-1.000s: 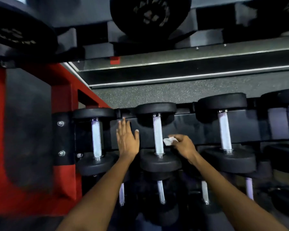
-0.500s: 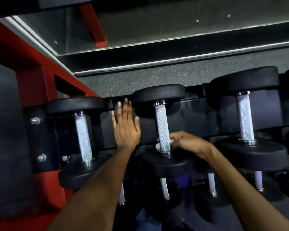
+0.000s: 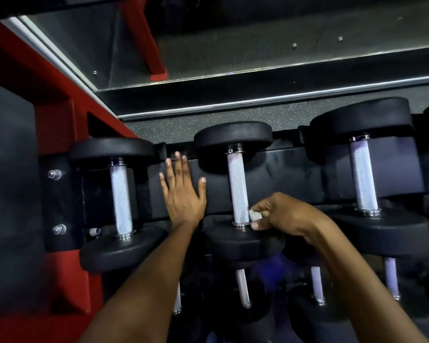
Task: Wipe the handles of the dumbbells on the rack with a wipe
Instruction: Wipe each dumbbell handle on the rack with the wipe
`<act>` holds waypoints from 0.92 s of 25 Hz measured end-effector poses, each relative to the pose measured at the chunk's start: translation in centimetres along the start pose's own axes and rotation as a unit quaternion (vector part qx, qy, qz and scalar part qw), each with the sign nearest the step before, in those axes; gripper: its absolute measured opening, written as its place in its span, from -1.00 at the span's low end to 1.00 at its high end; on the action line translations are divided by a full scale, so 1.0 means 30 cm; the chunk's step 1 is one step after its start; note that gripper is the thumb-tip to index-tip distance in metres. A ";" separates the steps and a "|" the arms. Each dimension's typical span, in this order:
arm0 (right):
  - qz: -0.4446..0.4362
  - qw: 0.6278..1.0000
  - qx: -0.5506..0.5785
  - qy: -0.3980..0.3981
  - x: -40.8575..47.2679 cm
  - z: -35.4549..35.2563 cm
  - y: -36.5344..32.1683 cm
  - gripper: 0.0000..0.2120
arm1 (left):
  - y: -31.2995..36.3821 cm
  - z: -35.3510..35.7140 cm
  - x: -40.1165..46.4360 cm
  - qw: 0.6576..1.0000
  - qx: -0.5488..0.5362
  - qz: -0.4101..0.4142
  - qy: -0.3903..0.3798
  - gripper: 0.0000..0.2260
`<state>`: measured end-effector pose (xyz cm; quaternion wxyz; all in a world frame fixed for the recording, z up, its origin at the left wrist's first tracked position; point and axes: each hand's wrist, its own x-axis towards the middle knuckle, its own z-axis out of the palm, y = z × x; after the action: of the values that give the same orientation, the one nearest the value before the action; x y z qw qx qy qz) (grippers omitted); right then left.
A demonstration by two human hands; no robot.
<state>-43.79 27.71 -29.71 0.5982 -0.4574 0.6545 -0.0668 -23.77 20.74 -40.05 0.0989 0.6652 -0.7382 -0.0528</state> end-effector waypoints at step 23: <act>-0.309 0.794 -0.519 -0.060 0.036 0.044 -0.122 -0.80 | -0.005 0.003 -0.005 0.999 -0.024 0.006 0.024 -0.40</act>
<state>-40.62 25.47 -28.52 0.2564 -0.8805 0.3772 0.1293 -23.62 20.88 -40.18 0.1335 0.6589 -0.7383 -0.0539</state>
